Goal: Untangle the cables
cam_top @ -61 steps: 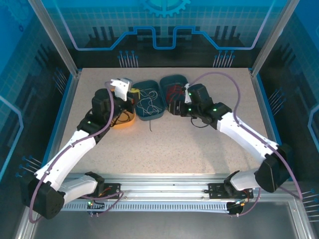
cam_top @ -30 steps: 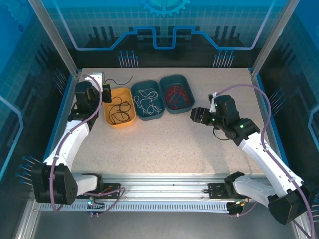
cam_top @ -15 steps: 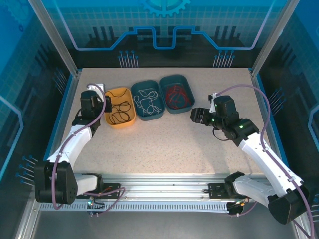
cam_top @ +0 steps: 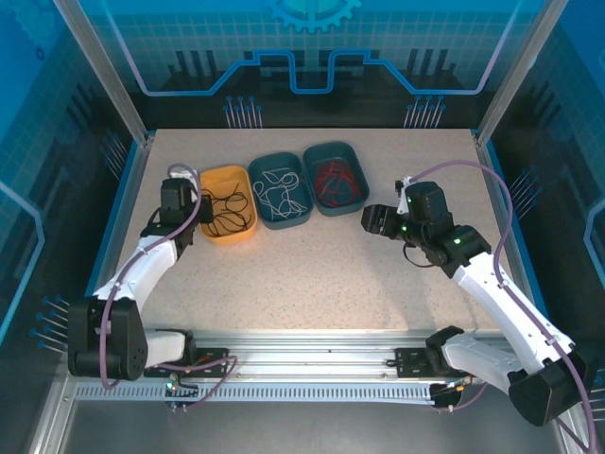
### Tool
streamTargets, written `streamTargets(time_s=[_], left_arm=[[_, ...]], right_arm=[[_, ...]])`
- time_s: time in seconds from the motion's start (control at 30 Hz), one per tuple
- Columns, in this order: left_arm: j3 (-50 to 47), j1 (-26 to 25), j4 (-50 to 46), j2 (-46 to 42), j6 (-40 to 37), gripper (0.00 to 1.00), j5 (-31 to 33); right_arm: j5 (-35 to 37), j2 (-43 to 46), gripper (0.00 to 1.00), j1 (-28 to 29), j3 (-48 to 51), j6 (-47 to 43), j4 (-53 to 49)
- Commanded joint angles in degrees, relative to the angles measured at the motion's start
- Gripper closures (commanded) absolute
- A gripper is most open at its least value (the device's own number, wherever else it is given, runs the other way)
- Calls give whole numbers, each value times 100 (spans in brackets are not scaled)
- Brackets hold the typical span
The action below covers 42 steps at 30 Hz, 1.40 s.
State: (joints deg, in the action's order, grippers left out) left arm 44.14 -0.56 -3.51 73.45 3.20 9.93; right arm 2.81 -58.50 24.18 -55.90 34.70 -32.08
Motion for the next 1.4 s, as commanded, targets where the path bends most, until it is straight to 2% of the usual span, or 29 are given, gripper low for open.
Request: streamTargets(time_s=[0.0, 0.23, 0.43, 0.57, 0.73, 0.77, 0.83, 0.87, 0.93, 1.17, 1.27, 1.37], left_arm=[[297, -184, -315, 293, 226, 100, 316], [612, -680, -512, 989, 392, 100, 1157], [804, -867, -692, 1474, 625, 100, 1565], [1008, -900, -881, 1804, 610, 100, 1739], [1227, -902, -1108, 1898, 698, 98, 1566], [1229, -902, -1117, 1861, 720, 92, 1524], [1212, -911, -1149, 1759, 739, 69, 1447], [1209, -911, -1176, 1699, 743, 61, 1435], [1170, -911, -1218, 1575, 744, 52, 1397], [1079, -911, -1284, 1150, 762, 39, 1227], [1112, -911, -1317, 1023, 778, 28, 1256], [1171, -913, -1384, 936, 796, 26, 1348]], right_arm=[[56, 23, 27, -65, 104, 62, 52], [93, 75, 27, -77, 156, 72, 1], [108, 111, 27, -98, 187, 80, -36], [88, 111, 27, -111, 206, 98, -10], [62, 111, 27, -107, 201, 123, 8], [51, 118, 27, -110, 197, 125, 11], [51, 124, 27, -107, 193, 125, 9], [45, 131, 27, -107, 198, 129, 0], [59, 138, 27, -107, 186, 125, -18], [36, 94, 27, -107, 166, 125, 16], [0, 58, 27, -110, 157, 125, 26], [-9, 49, 27, -108, 149, 125, 21]])
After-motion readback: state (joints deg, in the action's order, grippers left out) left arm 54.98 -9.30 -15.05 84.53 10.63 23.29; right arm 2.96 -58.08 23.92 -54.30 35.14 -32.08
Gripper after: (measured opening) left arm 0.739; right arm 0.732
